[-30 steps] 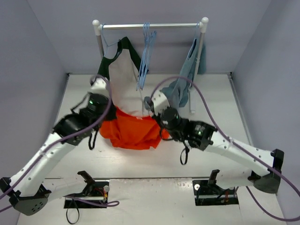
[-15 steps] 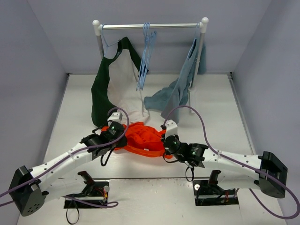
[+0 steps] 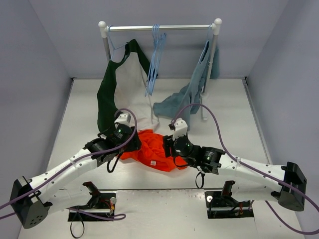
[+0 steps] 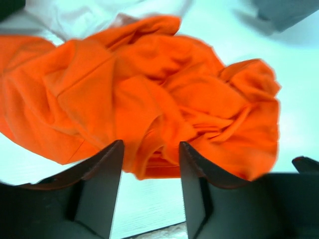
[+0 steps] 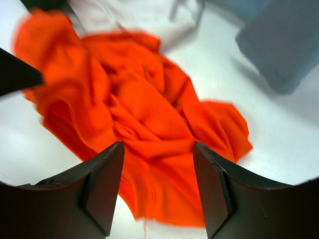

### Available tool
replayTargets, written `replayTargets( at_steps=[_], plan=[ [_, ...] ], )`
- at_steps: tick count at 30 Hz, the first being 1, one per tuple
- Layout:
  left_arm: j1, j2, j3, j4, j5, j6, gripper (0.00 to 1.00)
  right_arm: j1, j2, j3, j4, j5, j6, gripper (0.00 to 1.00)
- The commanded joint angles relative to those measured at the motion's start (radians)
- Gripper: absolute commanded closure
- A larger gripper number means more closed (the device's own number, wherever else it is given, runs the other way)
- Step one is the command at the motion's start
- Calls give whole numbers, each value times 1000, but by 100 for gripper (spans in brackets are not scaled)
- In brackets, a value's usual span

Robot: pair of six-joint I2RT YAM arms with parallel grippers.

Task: Place the t-shirt on the hanger

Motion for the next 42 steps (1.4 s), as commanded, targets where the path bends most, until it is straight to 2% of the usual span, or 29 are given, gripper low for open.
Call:
replayTargets(
  at_steps=[1, 8, 12, 16, 19, 22, 26, 30, 31, 35, 42],
  plan=[
    [-5, -14, 109, -32, -10, 45, 52, 5, -27, 158, -1, 58, -74, 44],
    [-1, -23, 200, -91, -10, 122, 51, -15, -35, 264, -16, 75, -139, 43],
    [63, 16, 343, -130, 51, 219, 51, -36, -62, 273, -19, 58, -153, 44],
    [173, 91, 500, -144, 168, 310, 51, -73, -94, 284, -21, 29, -150, 49],
    [183, 124, 565, -152, 177, 346, 51, -107, -87, 331, -19, 11, -164, 52],
    [183, 142, 590, -180, 181, 352, 51, -189, -6, 469, -19, -10, -186, 57],
    [183, 112, 537, -202, 195, 325, 51, -282, 157, 664, -17, -69, -225, 60],
    [183, 56, 479, -256, 167, 292, 45, -367, 312, 847, -16, -127, -247, 60],
    [183, 35, 467, -266, 157, 289, 41, -378, 359, 882, -14, -128, -249, 60],
    [185, -15, 415, -330, 117, 264, 33, -412, 501, 1058, -5, -112, -266, 59],
    [183, -72, 363, -355, 117, 233, 32, -427, 696, 1237, 21, -80, -280, 60]
  ],
)
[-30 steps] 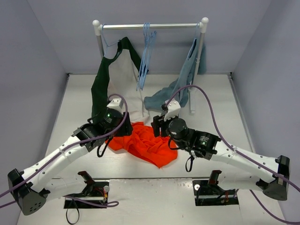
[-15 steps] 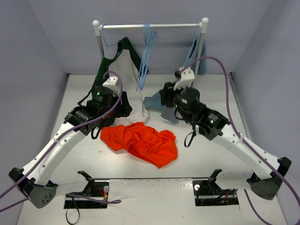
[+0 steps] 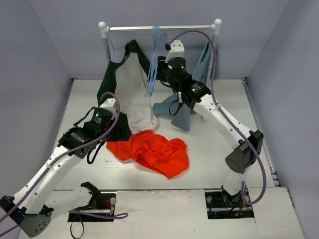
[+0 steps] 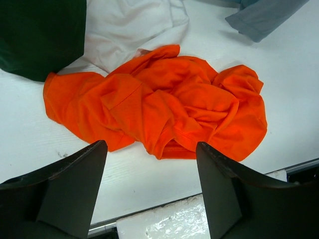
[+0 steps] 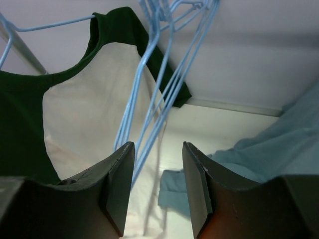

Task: Place the t-shirt on the hanger

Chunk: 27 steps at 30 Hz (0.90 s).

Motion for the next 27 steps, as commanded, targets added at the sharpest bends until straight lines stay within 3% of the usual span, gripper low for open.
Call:
replayTargets(
  at_steps=[1, 11, 27],
  plan=[
    [2, -31, -11, -6, -14, -38, 32, -4, 67, 128, 86, 35, -23, 60],
    [0, -55, -33, -13, -12, -42, 32, -13, 166, 180, 110, 92, -7, 60],
    [0, -52, -49, -12, -14, -35, 32, -43, 190, 172, 118, 11, 7, 64]
  ],
)
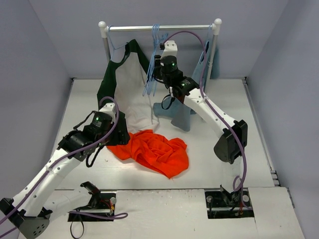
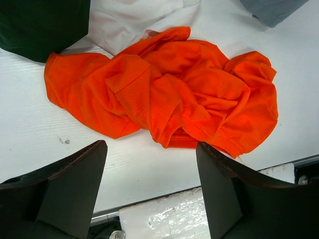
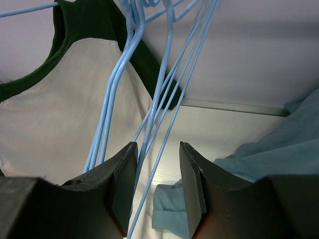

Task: Place the t-shirt on the hanger

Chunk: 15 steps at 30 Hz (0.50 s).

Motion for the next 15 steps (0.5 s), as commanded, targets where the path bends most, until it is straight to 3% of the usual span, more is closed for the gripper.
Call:
replayTargets(
  at_steps=[1, 6, 15],
  plan=[
    [0, -7, 11, 21, -13, -8, 32, -8, -26, 35, 89, -25, 6, 64],
    [0, -8, 7, 23, -11, -8, 32, -7, -38, 27, 87, -7, -4, 65],
    [0, -15, 4, 21, -8, -9, 32, -20, -89, -51, 87, 64, -21, 80]
  ],
)
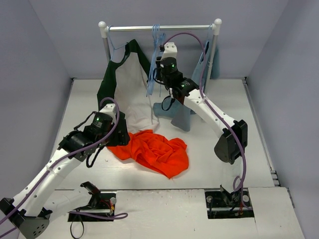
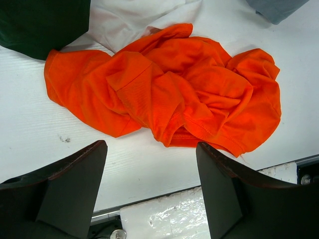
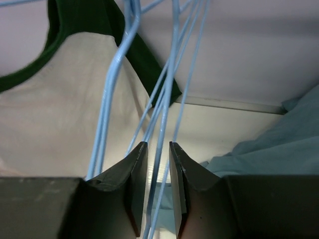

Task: Place the t-shirt on the hanger

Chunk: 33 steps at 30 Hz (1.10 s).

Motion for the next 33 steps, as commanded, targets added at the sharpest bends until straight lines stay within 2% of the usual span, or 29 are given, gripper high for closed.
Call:
replayTargets(
  at_steps=[1, 10, 18, 33],
  plan=[
    [0, -16, 13, 21, -7, -10, 32, -16, -91, -29, 75, 67, -14, 80],
    [0, -22, 6, 23, -4, -15, 32, -44, -156, -103, 74, 104, -30, 85],
    [0, -16, 7, 23, -2, -13, 32, -53, -198, -111, 75, 115, -63, 99],
    [0, -19, 2, 23, 4, -19, 32, -53, -299, -149, 75, 133, -162, 100]
  ],
)
